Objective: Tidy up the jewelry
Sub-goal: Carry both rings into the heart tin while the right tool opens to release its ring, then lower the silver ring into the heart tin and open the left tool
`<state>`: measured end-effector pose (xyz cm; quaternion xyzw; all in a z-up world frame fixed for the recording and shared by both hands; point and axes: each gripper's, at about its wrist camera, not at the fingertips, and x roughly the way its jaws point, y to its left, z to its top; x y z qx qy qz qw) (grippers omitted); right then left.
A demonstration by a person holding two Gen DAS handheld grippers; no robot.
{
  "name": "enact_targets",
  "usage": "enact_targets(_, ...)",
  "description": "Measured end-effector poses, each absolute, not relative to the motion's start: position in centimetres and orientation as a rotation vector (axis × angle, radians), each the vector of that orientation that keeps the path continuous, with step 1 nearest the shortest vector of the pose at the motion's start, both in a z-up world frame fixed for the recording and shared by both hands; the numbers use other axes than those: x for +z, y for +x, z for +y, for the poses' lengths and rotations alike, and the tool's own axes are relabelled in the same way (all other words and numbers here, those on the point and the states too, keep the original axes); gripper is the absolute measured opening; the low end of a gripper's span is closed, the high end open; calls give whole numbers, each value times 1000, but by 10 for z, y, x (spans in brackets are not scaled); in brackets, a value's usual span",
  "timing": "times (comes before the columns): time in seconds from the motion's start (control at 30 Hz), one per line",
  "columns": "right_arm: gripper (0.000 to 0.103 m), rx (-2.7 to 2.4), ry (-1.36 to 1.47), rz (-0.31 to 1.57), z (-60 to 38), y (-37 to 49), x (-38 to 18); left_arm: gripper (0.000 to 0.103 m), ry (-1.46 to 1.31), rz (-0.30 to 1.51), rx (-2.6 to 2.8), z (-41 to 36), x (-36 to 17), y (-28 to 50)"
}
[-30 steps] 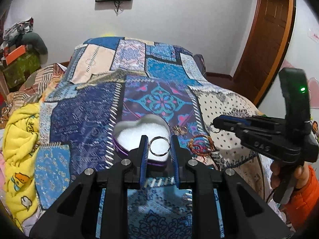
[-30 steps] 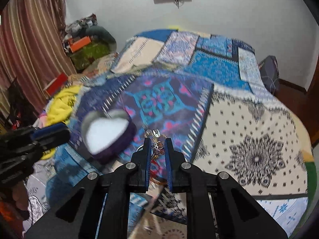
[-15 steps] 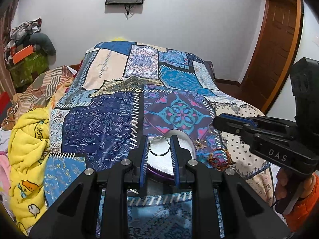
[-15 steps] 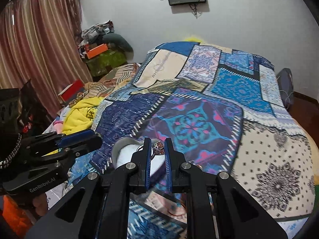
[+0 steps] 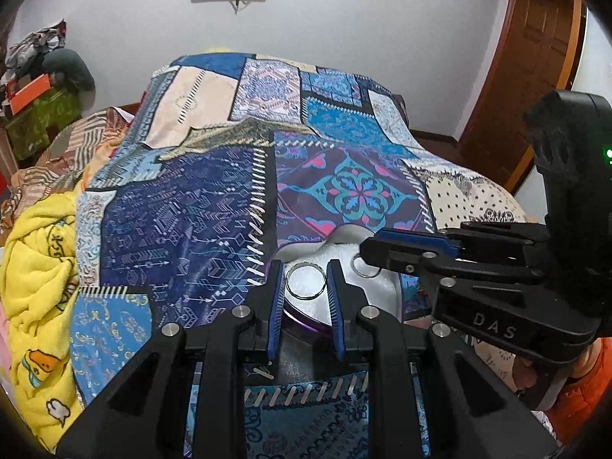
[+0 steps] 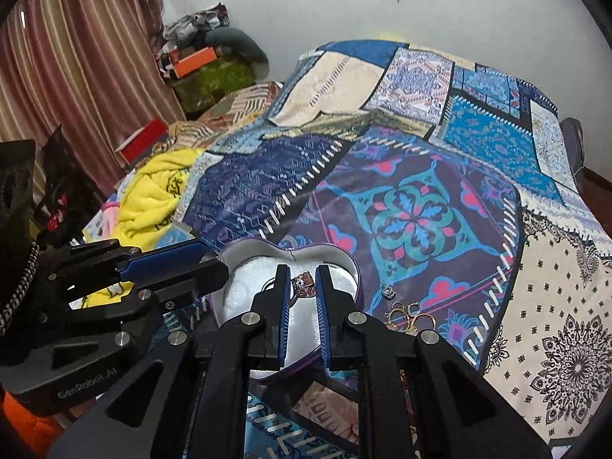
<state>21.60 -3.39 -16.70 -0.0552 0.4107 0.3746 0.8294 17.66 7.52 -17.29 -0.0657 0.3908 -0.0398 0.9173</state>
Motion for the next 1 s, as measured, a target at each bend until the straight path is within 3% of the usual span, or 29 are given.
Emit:
enact_targets(0.6,12,783,-176,879,-35,214,-170,21,-134,823,-85,73,-177,184)
enact_targets(0.8,21,769,-182,864,-40,210,-162,28,-133,803,-67,74,-166,177)
enact_targets(1.0,21,752,-170,840,-50,206,-149,28,-120,789,-48,71,-153,169)
